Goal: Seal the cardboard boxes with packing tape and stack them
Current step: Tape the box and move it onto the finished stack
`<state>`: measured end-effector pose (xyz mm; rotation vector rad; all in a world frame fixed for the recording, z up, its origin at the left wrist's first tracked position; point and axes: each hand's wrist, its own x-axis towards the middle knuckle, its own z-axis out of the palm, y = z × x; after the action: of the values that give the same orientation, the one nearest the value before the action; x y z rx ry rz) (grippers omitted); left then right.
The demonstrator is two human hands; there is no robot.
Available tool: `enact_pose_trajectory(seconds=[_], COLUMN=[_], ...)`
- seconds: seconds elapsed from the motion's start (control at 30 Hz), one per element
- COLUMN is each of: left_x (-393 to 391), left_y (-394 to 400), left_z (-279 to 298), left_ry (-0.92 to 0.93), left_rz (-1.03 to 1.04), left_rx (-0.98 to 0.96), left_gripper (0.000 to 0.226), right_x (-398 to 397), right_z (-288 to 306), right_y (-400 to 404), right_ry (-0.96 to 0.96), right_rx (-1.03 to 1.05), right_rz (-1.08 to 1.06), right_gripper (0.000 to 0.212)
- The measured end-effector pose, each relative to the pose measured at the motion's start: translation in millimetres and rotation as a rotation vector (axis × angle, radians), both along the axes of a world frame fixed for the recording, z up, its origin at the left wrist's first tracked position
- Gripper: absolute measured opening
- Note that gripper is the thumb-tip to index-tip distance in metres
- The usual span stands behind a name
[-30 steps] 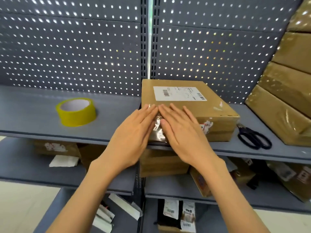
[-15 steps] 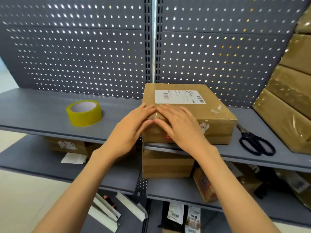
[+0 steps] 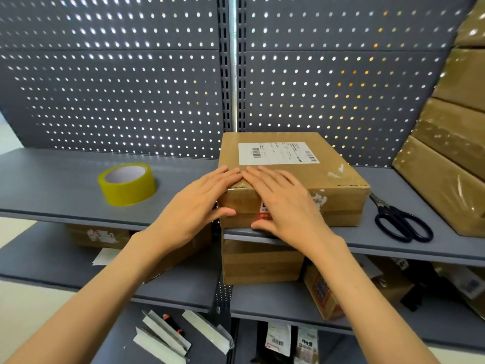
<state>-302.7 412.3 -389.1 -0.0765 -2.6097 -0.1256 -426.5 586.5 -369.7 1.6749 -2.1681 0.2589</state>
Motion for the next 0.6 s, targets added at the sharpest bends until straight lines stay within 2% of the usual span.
enact_pose_trajectory(seconds=[0.07,0.1,0.2,0.3,0.4,0.6], left_x=[1,2,4,0,-3,-2], left_y=[-1,0,6,3,0,-6], left_z=[3,5,14,12,8,13], left_ry=[-0.029,-0.038,-0.025,0.040,0.049,0.034], left_rz=[-0.038,-0.056,-0.088,-0.094,-0.102,-0.089], left_rx=[-0.041,0.004,0.387,0.535,0.498,0.305], left_gripper=[0.085,0.087,0.069,0.049,0.050,0.070], right_x=[1,2,2,4,2,-1], right_z=[7,12,23,16,2,1], right_y=[0,0,-2,-6,-8,-6], right_ry=[-0.053,-0.126,-0.302,-0.201,-0.107,-0.119], right_rx=[0.001,0.005,-0.064,-0.123,-0.158,-0.127], right_rz=[0.024,0.043,0.034,-0.007,-0.019,0.013], right_gripper=[0.096,0.094,0.076,0.062,0.065,0.070])
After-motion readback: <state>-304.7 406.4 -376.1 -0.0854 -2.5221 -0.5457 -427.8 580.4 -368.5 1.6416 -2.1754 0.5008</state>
